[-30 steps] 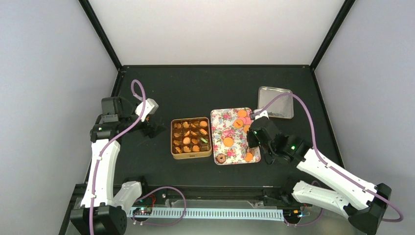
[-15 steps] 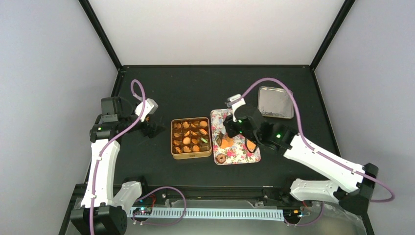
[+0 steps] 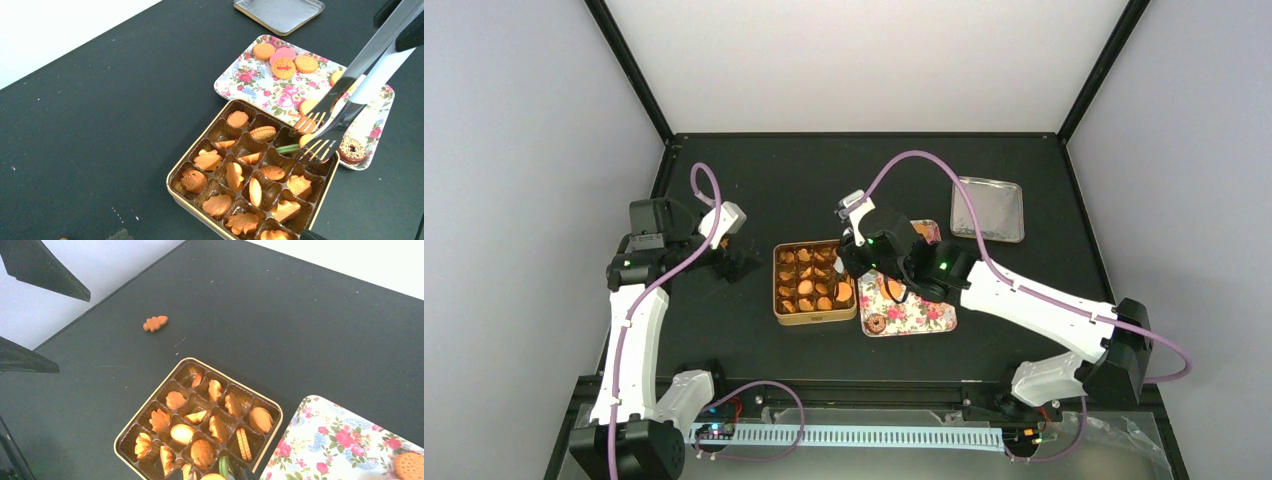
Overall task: Pack the cookies
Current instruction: Place the fake cookies in the empty pocket of the box, then place the clamp on the plate.
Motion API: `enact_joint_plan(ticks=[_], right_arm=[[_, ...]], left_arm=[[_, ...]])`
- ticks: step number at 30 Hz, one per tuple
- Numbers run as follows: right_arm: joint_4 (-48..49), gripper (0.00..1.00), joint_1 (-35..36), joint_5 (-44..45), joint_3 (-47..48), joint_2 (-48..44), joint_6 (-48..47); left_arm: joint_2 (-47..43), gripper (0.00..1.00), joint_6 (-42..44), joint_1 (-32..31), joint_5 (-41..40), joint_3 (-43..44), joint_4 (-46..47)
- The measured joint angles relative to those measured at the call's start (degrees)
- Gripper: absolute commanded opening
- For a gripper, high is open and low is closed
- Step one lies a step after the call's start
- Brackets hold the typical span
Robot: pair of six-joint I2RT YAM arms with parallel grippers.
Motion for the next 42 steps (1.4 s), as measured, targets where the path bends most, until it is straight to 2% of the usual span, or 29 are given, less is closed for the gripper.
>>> enact_joint_plan(ticks=[8,26,42], right_arm=[[2.3,0.26,0.0,-0.5,-0.7,0.9,-0.2],[2.0,0.32,0.0,-0.9,-2.9,-0.6,-0.3],[0.1,0.29,-1.7,1.2,-2.6,-3.1,-1.5]], left_arm=[[0.0,0.90,0.0,0.2,0.0,0.0,0.0],[0.0,0.90,0.4,0.2,0.0,0.0,-0.4],[0.0,0.90,0.4,0.3,-0.1,0.0,-1.0]])
